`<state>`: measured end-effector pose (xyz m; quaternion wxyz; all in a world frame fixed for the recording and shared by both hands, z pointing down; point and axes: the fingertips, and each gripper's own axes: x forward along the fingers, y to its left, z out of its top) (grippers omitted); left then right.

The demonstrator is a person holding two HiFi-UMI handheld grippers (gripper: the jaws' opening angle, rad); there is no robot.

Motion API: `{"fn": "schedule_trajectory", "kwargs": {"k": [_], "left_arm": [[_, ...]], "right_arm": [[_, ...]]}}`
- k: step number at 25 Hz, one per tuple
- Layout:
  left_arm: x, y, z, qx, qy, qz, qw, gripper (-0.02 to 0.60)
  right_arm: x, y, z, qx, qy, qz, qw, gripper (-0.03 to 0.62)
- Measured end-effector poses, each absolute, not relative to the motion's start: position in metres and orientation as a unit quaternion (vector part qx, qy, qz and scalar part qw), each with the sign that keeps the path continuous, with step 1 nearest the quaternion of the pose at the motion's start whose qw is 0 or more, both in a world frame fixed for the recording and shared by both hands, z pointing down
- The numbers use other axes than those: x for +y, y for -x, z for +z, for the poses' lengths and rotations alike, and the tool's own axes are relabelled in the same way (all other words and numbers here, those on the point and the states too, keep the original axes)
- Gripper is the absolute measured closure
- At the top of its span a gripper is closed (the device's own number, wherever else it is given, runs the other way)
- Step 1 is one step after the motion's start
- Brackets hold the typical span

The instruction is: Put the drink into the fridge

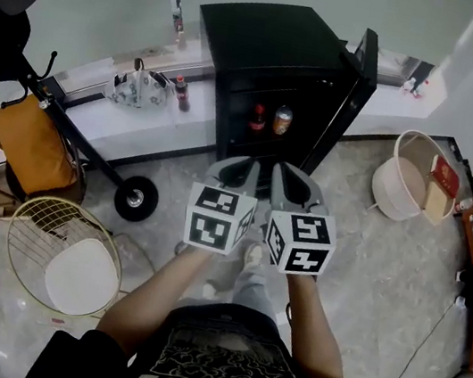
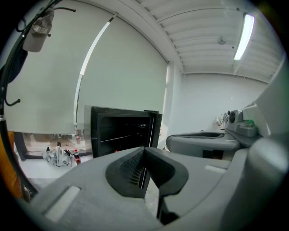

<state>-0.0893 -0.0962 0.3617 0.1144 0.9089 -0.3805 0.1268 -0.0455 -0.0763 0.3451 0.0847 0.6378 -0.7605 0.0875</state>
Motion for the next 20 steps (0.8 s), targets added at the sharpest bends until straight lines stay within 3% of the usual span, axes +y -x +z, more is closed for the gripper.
{"fn": "schedule_trajectory", "kwargs": {"k": [20], "left_arm": [[-0.095, 0.0855, 0.3634, -0.377, -0.909, 0.13, 0.117, 0.577]], "right_arm": [[-0.0699, 0.0374, 0.3387, -0.759, -0.64, 0.073, 0.094, 0.594]]}}
